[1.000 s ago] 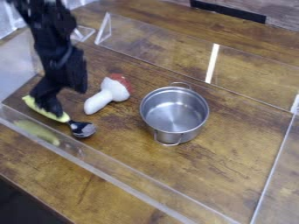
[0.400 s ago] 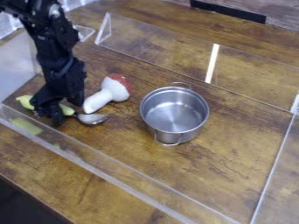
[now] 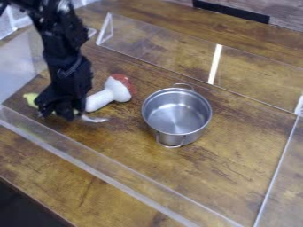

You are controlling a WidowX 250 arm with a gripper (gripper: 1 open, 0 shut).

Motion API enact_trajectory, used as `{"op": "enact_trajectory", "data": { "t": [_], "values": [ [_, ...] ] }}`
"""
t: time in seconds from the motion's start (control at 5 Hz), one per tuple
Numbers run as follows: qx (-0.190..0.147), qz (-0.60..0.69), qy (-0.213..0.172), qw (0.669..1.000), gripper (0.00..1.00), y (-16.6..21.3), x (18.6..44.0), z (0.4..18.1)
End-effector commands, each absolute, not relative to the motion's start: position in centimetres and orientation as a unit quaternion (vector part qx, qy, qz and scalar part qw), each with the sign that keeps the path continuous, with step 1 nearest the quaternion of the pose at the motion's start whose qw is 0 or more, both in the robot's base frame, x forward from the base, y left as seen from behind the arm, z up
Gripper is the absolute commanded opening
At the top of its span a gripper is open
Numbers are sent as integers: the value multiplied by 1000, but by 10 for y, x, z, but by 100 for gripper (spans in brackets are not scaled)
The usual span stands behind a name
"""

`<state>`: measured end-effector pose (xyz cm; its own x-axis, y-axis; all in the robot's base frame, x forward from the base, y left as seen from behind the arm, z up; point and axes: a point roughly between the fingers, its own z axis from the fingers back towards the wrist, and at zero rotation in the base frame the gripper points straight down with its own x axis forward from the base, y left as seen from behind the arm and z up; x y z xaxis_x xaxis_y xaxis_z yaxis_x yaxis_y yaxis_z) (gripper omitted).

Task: Move the green spoon to the right

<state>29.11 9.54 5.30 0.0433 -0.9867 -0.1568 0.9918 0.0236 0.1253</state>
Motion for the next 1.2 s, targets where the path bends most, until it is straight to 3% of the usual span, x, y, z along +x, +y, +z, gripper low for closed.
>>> {"op": "enact_trajectory", "data": {
  "t": [0.0,0.2,0.6,1.0],
  "values": [
    [143,-683,-7,716,100,71,307,94],
    [158,-674,-6,721,100,34,316,103],
    [147,-638,3,756,100,28,308,76],
    [135,-613,12,779,100,18,304,69]
  ]
}}
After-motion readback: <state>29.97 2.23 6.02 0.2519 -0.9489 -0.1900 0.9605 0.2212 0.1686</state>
